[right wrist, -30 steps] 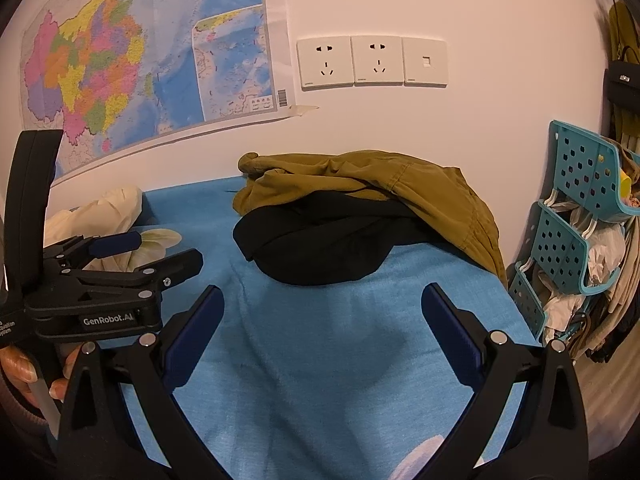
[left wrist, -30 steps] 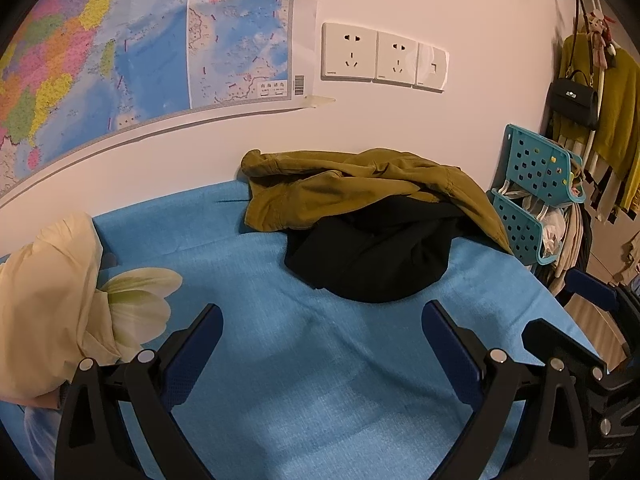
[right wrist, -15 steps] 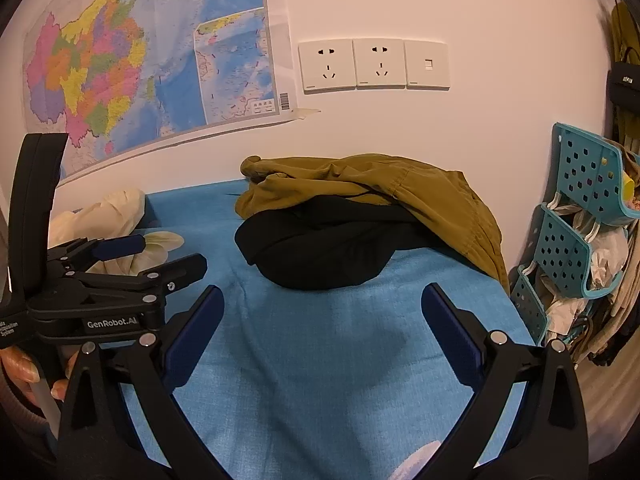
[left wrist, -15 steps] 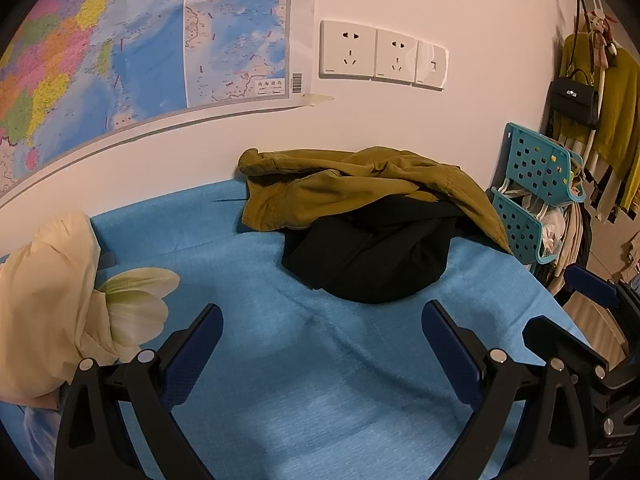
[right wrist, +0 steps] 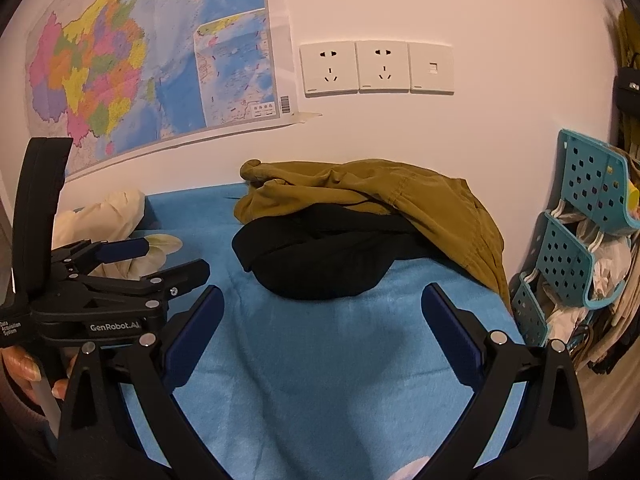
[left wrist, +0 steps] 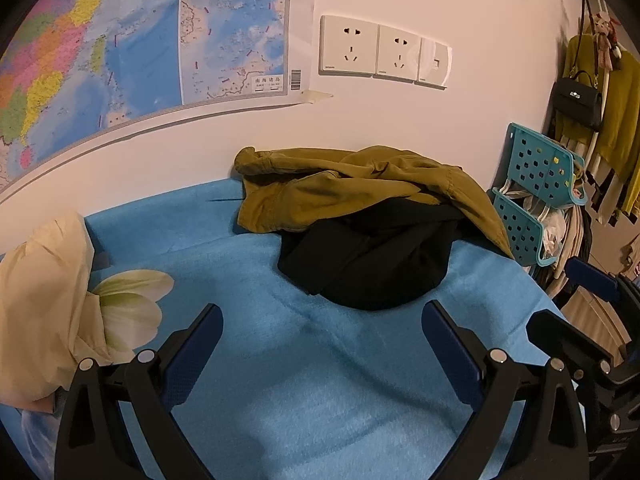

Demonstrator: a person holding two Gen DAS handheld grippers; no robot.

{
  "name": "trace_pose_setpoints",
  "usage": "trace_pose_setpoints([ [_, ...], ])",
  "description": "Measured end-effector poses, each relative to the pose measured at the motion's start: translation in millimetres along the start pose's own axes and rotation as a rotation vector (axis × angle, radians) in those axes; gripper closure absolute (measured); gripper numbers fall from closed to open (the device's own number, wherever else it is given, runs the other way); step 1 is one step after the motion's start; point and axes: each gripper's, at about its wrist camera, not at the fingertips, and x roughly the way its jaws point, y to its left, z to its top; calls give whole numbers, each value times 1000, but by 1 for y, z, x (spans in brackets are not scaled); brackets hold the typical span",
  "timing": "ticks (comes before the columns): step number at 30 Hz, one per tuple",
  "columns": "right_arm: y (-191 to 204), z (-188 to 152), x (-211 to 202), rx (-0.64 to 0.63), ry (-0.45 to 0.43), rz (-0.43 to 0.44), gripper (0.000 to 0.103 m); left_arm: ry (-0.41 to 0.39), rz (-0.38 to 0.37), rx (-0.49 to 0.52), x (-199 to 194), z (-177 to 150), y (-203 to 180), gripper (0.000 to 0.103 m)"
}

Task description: Fold large clothes

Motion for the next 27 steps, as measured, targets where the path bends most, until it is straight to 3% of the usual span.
trace_pose_setpoints([
  [13,-8,50,44,-154,31,19,6,65,-37,-104,45,23,21,7],
  [17,-16,80,82,-203,63,32,6,95,-46,-138,65,30,29,7],
  [21,-20,102,132,-264,128,10,19,111,-20,-147,85,37,35,7],
  [27,-5,106,189,-398,224,84,22,115,5,-168,103,41,46,7],
])
